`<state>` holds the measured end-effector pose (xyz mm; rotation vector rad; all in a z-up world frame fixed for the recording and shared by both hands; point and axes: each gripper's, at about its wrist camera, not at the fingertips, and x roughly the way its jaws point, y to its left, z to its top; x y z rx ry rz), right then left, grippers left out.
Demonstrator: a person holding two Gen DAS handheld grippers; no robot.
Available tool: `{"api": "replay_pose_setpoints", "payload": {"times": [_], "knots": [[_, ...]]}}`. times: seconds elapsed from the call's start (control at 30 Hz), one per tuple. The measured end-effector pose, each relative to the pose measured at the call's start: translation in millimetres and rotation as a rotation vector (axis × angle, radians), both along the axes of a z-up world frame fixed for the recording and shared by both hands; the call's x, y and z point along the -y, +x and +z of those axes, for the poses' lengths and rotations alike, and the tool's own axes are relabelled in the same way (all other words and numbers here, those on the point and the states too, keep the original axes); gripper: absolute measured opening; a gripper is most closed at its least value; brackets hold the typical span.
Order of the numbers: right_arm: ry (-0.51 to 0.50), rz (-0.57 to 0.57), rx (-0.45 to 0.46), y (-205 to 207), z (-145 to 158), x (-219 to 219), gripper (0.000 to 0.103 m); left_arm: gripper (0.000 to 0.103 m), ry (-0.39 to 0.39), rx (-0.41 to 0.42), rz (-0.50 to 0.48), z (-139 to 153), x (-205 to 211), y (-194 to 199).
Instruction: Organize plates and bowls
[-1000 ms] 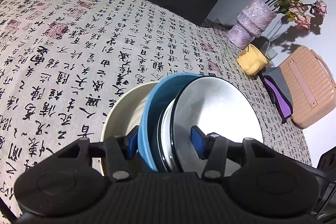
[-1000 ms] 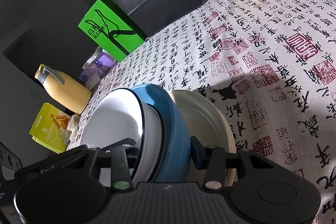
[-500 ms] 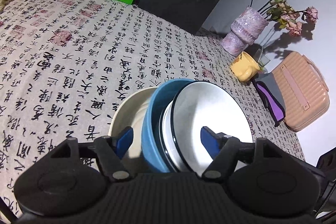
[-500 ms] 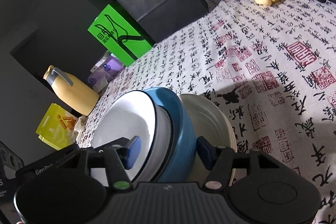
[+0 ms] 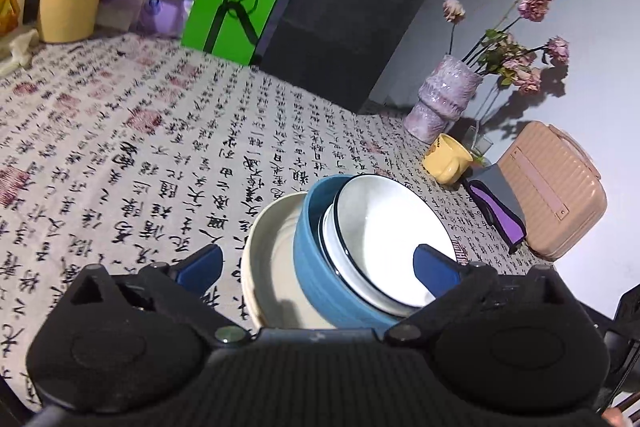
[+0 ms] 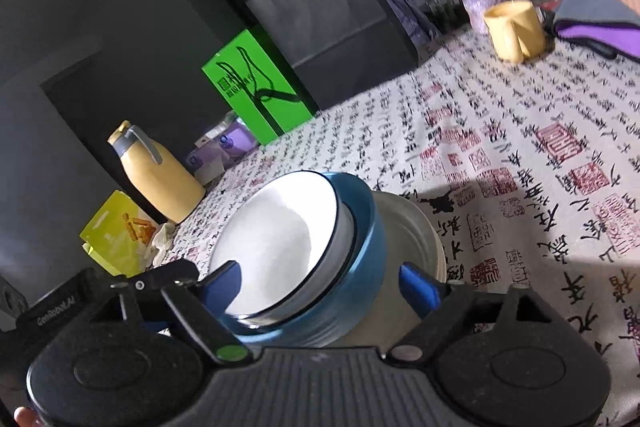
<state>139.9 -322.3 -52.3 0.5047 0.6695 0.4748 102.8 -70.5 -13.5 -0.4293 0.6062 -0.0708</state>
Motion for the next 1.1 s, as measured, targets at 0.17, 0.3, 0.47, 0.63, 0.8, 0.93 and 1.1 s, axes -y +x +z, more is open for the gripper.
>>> {"api": "replay_pose_setpoints", "payload": {"times": [0.17, 0.3, 0.47, 0.63, 0.8, 0.93, 1.1], "knots": [[-0.041, 0.003, 0.084, -25.4, 7.9, -0.5, 0.103, 0.103, 0.055, 0.098, 0.051, 3.0, -0.3, -30.5], [-0.095, -0.013, 0.146, -47.2, 11.8, -2.4, 0.103, 0.103, 0.107, 0.148, 0.059, 4.6, 1.6, -53.0], [-0.17, -0.036, 0.238, -78.2, 16.5, -6.2, 0.103, 0.103, 0.174, 0.201, 0.081, 5.0, 3.1, -81.9], [-0.215, -0.057, 0.292, -105.0, 18.3, -7.0, 0.103, 0.103, 0.213, 0.237, 0.084, 0.9, 2.8, -107.9], [-0.259, -0.072, 0.335, -129.3, 15.2, -6.8, 0.103, 0.103, 0.266, 0.267, 0.095, -7.8, 2.8, -131.2], [-0.272, -0.08, 0.355, -145.5, 7.5, -6.4, 0.103, 0.103, 0.292, 0.278, 0.098, -16.7, 2.2, -147.8], [-0.3, -0.075, 0.361, -159.1, -2.0, -9.0, 0.103, 0.103, 0.313, 0.284, 0.108, -24.9, 1.1, -164.3]]}}
